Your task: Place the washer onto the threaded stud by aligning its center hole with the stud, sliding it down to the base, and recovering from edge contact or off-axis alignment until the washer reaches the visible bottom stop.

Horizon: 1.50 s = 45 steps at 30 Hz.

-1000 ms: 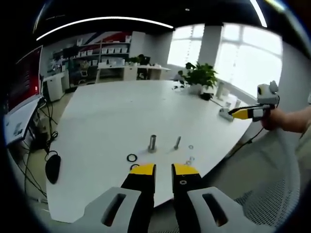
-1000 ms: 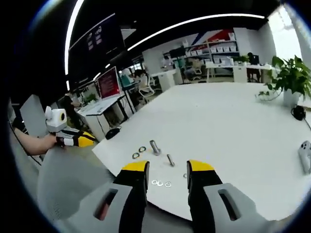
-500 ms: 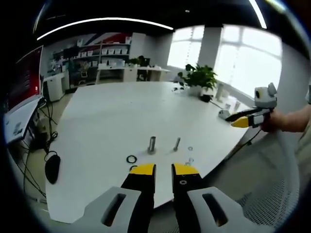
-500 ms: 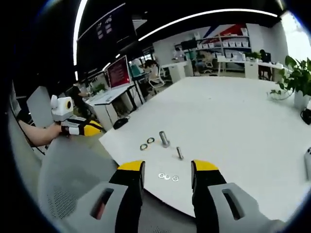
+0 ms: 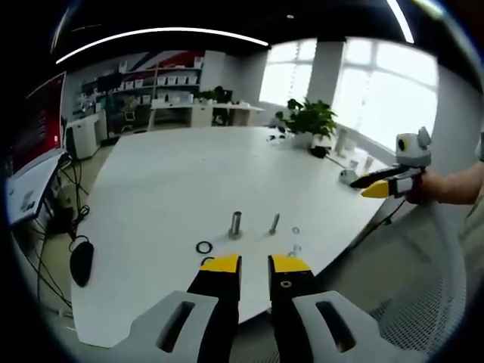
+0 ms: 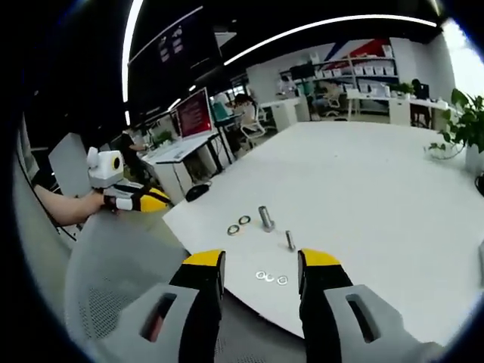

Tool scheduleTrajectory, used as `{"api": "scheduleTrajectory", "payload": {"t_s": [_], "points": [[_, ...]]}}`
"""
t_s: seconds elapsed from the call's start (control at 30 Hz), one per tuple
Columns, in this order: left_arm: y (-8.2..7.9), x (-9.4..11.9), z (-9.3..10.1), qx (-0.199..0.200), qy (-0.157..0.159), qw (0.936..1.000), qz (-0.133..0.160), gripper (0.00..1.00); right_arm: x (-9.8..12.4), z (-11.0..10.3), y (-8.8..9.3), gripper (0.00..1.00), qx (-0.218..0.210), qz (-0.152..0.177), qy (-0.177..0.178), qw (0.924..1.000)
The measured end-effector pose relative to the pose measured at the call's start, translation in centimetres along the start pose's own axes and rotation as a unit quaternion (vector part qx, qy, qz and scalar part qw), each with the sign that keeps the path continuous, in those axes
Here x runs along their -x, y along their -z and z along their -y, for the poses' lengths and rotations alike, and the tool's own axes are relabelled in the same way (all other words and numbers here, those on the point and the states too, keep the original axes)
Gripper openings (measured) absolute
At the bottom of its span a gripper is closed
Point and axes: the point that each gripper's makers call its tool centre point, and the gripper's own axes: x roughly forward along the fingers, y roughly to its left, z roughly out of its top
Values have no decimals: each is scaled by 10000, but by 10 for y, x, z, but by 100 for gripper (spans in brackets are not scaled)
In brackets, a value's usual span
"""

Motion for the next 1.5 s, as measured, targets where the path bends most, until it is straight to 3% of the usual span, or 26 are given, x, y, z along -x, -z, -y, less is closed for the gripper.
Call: {"api": "scheduleTrajectory", "payload": {"t_s": [0.6, 1.23, 1.5], "points": [[-3, 1, 0, -35, -38, 10000, 66, 12, -2, -9, 3, 41, 25, -75, -235, 9997], [-2, 0, 1, -29, -7, 10000, 13, 12, -1, -1, 5, 42, -100, -80, -69, 9999], [-2, 0, 1, -18, 1, 10000, 7, 13, 2, 8, 0, 43, -229, 69, 105, 9997]]}}
